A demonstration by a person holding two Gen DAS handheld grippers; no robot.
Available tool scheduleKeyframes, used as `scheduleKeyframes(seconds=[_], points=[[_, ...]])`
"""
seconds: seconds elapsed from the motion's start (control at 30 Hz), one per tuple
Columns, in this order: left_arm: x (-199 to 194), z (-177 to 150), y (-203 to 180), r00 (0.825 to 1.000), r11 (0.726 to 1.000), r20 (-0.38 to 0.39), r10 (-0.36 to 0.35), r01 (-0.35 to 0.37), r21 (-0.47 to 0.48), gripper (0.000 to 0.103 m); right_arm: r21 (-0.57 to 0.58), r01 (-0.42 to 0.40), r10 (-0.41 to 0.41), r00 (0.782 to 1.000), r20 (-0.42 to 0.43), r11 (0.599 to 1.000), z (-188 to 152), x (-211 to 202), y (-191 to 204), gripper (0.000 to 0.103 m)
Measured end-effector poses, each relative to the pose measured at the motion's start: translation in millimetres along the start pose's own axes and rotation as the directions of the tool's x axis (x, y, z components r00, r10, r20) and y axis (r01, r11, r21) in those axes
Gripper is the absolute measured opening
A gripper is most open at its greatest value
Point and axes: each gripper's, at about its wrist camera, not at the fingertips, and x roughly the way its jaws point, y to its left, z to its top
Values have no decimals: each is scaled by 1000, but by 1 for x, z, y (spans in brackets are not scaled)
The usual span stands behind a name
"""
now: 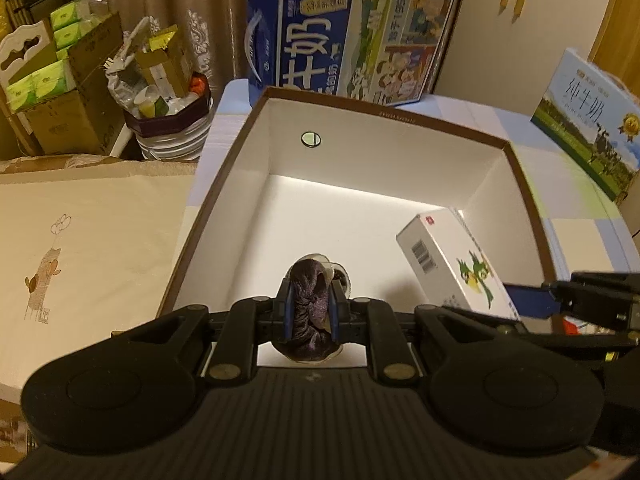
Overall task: Organize objects
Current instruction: 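Carry ointment box and scrunchie into the brown box and open both tools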
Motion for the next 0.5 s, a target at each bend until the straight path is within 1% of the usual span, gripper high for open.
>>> scheduleKeyframes(seconds=[0.27, 0.33, 0.4, 0.5], points=[[30, 11, -2, 999, 999, -35, 5, -4, 34, 15, -17, 35, -35, 999, -23, 999, 10, 18, -7, 35], [35, 12, -2, 999, 999, -44, 3, -1, 34, 17, -25, 41, -41, 999, -27, 999, 11, 21, -8, 35], [39, 12, -1, 999, 999, -53, 0, 2, 35, 23, -31, 40, -41, 999, -29, 999, 13, 24, -9, 35], [40, 12, 1, 999, 999, -52, -1, 3, 39, 27, -35, 42, -44, 998, -36, 998, 14, 27, -10, 35]])
